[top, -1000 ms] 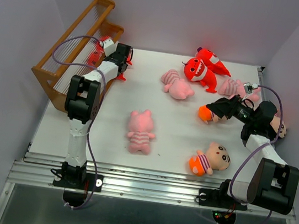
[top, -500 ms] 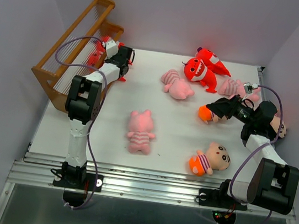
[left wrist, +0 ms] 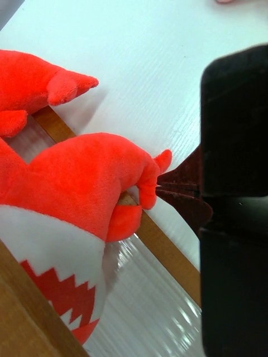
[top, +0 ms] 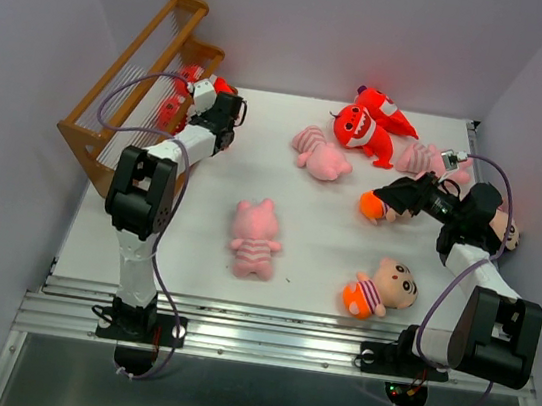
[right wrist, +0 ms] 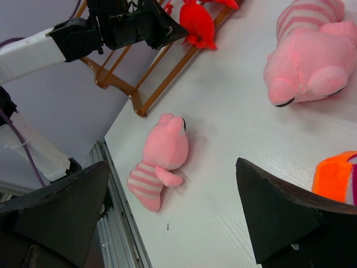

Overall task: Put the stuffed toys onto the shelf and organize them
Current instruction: Grab a stuffed toy with the left arm

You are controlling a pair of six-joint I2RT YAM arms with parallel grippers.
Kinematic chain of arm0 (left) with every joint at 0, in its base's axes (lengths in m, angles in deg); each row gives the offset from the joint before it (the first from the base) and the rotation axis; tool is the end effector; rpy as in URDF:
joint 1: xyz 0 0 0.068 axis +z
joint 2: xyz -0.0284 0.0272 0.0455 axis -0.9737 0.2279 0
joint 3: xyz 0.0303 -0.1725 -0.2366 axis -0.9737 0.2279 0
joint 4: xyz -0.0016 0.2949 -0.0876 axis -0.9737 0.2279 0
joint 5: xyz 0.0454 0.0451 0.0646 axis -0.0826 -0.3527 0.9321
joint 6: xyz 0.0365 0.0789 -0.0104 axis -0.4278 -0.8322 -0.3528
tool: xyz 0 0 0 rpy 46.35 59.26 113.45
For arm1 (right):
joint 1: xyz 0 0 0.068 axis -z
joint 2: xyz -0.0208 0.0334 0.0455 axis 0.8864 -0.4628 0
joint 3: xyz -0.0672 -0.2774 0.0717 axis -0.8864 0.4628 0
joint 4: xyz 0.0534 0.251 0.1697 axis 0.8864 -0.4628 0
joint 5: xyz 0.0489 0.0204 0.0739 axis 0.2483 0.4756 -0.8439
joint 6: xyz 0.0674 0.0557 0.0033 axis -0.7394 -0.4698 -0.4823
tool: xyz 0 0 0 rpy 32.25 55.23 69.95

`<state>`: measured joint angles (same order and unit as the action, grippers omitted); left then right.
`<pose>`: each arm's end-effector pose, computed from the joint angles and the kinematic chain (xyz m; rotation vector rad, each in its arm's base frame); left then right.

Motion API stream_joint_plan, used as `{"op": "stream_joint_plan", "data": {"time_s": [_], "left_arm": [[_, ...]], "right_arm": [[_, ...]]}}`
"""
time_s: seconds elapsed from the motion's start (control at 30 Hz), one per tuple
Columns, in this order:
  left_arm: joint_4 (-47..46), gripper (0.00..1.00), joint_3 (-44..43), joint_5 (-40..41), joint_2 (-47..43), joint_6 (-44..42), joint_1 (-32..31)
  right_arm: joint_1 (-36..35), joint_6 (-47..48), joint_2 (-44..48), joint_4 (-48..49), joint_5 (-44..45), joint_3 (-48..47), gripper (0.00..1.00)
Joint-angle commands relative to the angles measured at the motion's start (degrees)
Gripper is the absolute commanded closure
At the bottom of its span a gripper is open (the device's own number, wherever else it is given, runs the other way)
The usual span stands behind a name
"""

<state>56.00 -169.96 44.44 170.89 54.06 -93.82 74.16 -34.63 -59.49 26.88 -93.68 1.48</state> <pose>0.5290 -0.1195 0.1986 -0.6327 1.9950 0.0479 0.3209 0.0067 0.2519 -0.2287 1.7299 1.2916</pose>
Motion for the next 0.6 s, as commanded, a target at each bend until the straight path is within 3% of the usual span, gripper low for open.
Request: {"op": "stream_joint_plan", "data": {"time_s": [0.0, 0.2, 0.27, 0.3, 0.33, 0.4, 0.57], "left_arm": [[-2.35, 1.00, 1.91, 0.75, -5.00, -0.13, -0.85], [-2.79, 1.00, 1.65, 0.57, -4.48, -0.65, -0.76], [-3.49, 0.68, 0.86, 0.13, -3.25, -1.71, -0.76], [-3.58, 0.40, 0.51, 1.18, -2.20, -1.54, -0.85], [-3.49, 0.31, -0.02, 1.88, -1.58, -1.27, -0.85], [-2.53, 0.20, -2.21, 3.99, 0.52, -1.53, -1.55], [1.32, 0.19, -8.45, 10.49, 5.18, -1.89, -3.92]], "right_arm": [[0.49, 0.81, 0.43, 1.48, -1.03, -2.20, 0.00], [0.49, 0.81, 0.70, 1.39, -1.03, -2.20, 0.00], [0.49, 0.73, 0.87, 1.48, -1.12, -2.11, 0.00], [0.49, 0.73, 0.87, 1.48, -1.12, -2.11, 0.00], [0.49, 0.64, 0.87, 1.48, -1.12, -2.20, 0.00], [0.49, 0.73, 0.96, 1.39, -1.03, -2.11, 0.00], [0.49, 0.73, 0.87, 1.48, -1.12, -2.11, 0.00]]}}
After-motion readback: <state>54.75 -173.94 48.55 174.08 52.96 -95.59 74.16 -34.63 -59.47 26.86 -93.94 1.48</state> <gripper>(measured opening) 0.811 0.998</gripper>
